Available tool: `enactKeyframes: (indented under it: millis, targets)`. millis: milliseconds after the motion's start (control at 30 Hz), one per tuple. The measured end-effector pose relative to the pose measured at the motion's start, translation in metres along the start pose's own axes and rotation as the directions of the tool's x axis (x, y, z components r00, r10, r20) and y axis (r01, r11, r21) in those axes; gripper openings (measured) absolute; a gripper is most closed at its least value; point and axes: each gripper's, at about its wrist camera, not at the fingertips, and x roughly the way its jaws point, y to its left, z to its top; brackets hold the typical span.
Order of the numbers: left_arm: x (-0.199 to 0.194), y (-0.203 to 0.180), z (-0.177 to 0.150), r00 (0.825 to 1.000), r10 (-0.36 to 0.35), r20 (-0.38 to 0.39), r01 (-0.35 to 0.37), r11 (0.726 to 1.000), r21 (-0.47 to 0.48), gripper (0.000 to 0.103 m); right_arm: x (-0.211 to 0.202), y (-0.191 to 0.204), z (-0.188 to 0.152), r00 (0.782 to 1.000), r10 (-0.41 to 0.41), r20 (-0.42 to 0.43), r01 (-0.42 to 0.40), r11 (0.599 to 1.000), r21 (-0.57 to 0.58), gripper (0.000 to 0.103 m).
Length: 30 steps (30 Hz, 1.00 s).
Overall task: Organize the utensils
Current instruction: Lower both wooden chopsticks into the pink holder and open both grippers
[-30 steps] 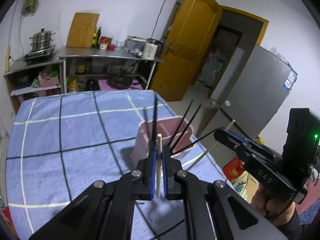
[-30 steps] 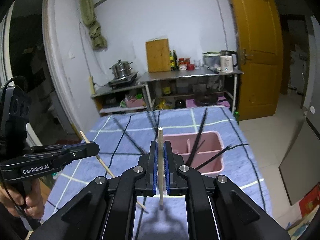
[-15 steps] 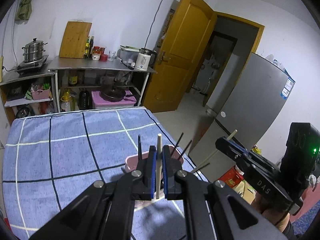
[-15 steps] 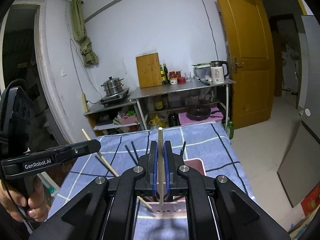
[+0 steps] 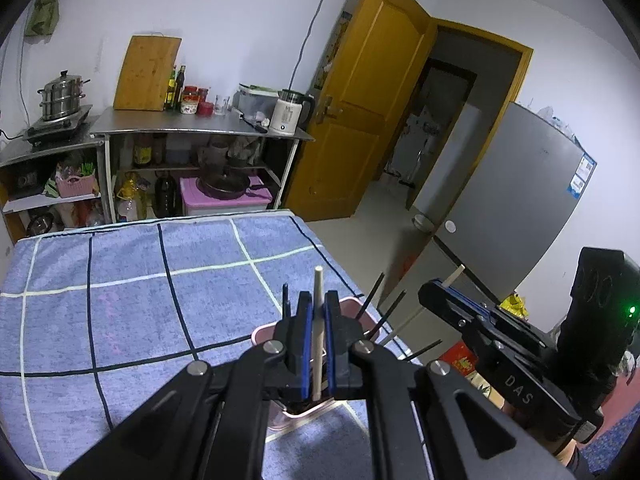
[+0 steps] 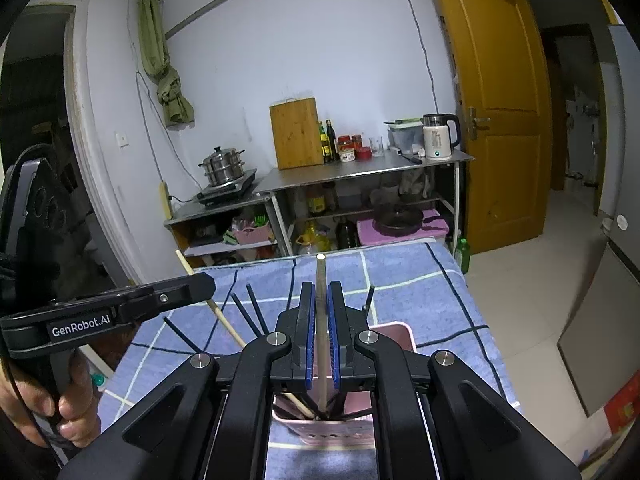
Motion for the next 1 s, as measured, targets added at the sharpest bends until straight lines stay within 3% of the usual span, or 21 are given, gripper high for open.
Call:
enactKeyframes:
  millis: [400, 733, 1000]
  targets:
    - [0.04, 0.004, -0.022, 0.997, 0.015, -0.082, -0.012, 1.0, 0.029, 0.006, 0.036, -0.01, -0.03, 0.997, 0.007, -0.083, -0.006, 1.0, 0.006, 0.006]
    - [0.052, -0.002, -0.033, 0.993, 0.025, -0.117, -0.018, 0.998, 0.061, 0.006, 0.056, -0.012, -0.051, 0.989, 0.006, -0.146, -0.006, 1.0, -0.001, 0.006]
    - [0.043, -0.005, -0.032, 0.996, 0.011, -0.091, -0.005, 0.998, 0.067, 0.019, 0.047, -0.01, -0.049, 0.991, 0.008, -0.132, -0.01, 1.0, -0.008, 0.008]
